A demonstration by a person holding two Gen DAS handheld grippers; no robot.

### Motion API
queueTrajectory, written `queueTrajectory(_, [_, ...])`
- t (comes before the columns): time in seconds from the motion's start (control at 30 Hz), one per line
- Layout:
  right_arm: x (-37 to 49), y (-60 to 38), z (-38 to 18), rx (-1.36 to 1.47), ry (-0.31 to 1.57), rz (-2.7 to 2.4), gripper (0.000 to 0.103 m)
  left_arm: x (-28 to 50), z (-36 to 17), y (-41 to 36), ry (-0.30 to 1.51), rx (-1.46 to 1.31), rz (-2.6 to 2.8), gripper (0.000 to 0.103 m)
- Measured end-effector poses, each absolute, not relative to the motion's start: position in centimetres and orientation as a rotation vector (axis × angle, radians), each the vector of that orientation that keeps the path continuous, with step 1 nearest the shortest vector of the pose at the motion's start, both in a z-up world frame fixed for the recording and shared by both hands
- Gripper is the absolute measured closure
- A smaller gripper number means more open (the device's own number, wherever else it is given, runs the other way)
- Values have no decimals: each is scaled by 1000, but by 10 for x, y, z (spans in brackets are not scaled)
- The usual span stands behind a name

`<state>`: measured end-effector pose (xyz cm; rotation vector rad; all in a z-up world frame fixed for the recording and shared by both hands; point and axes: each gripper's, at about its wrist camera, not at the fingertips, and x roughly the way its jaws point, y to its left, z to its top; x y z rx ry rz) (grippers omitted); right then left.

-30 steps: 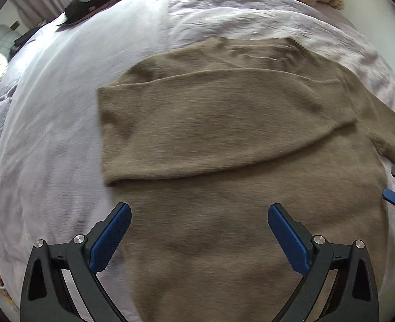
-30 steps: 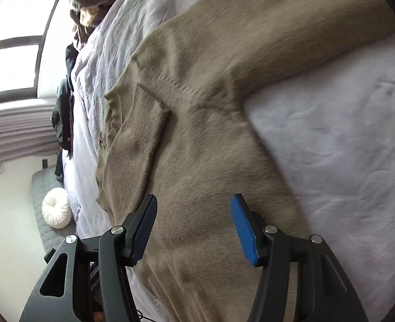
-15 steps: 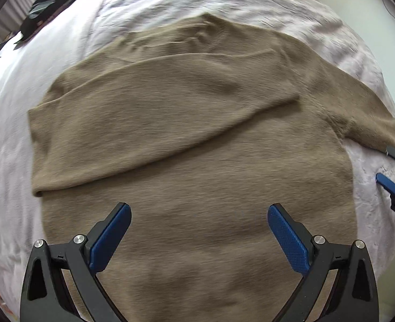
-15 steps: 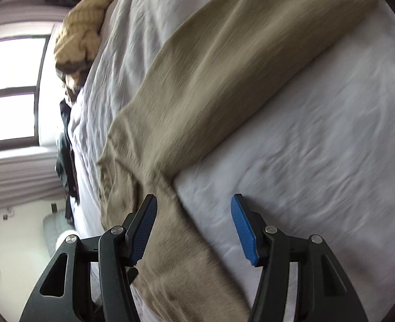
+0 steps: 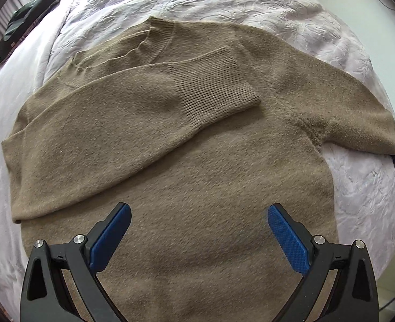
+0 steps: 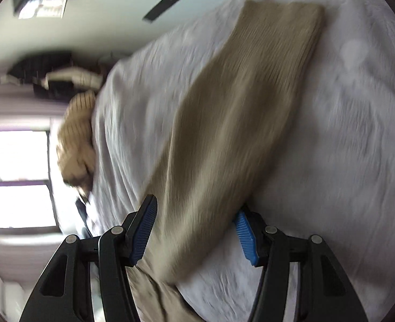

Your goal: Fold small clothes

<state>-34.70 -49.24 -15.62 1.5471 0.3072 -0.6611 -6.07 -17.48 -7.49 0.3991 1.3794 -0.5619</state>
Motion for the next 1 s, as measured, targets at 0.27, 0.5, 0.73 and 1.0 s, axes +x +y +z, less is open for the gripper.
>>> queueTrajectory(0.27, [-365, -515, -169, 1652, 123, -656, 42, -62, -77, -189, 1375, 399, -569, 1])
queueTrajectory(0.5, [-354, -512, -172, 1683, 61, -497, 94, -53, -81, -183, 1359, 394, -559, 1])
queueTrajectory(0.73, [-308, -505, -115, 1514, 72, -296, 94, -45, -68, -156, 1338, 352, -535, 1])
queueTrajectory(1.0, [-195, -450, -36, 1209, 260, -56, 94, -22, -65, -114, 1296, 283, -501, 1])
